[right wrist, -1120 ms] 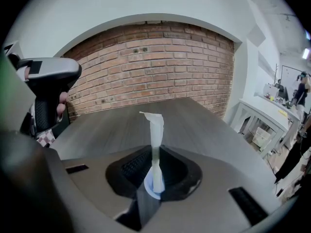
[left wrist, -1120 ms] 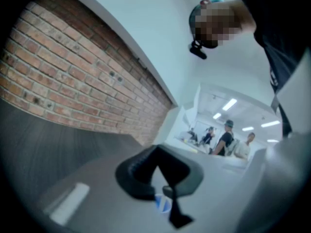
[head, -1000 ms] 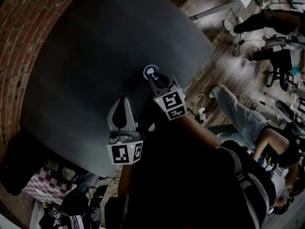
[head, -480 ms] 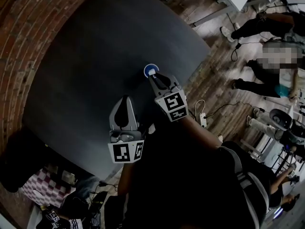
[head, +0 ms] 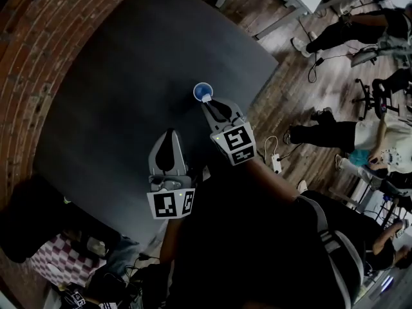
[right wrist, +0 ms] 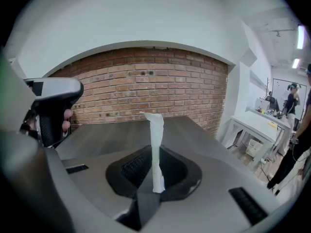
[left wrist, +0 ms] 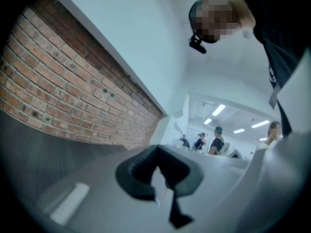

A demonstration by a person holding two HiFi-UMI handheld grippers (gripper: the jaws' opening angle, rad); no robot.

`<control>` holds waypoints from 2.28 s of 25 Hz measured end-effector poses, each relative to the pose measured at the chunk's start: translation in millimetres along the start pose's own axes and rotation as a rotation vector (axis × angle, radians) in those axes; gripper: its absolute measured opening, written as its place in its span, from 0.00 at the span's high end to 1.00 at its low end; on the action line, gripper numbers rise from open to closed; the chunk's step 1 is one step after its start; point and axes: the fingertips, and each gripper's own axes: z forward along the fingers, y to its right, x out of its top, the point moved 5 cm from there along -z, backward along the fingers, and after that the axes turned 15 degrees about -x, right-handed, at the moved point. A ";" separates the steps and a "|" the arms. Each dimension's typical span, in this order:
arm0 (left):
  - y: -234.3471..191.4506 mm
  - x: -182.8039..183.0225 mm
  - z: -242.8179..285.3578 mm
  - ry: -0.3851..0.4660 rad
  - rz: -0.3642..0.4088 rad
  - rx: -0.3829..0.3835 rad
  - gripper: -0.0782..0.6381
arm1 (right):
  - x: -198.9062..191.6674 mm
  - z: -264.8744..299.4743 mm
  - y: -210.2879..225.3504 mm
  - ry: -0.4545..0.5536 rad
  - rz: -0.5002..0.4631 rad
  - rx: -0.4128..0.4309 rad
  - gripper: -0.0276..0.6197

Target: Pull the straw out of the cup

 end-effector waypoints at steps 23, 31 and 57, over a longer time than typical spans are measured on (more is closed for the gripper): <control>53.8 17.3 -51.5 -0.006 0.058 -0.211 0.88 | 5.6 -132.6 -11.8 0.146 0.131 -0.135 0.89; 74.9 10.2 -48.3 -0.035 0.077 -0.182 0.88 | 3.0 -165.3 13.8 0.200 0.154 -0.126 0.89; 121.3 -2.1 -22.4 -0.047 0.135 -0.167 0.88 | -6.7 -194.0 54.2 0.274 0.182 -0.054 0.89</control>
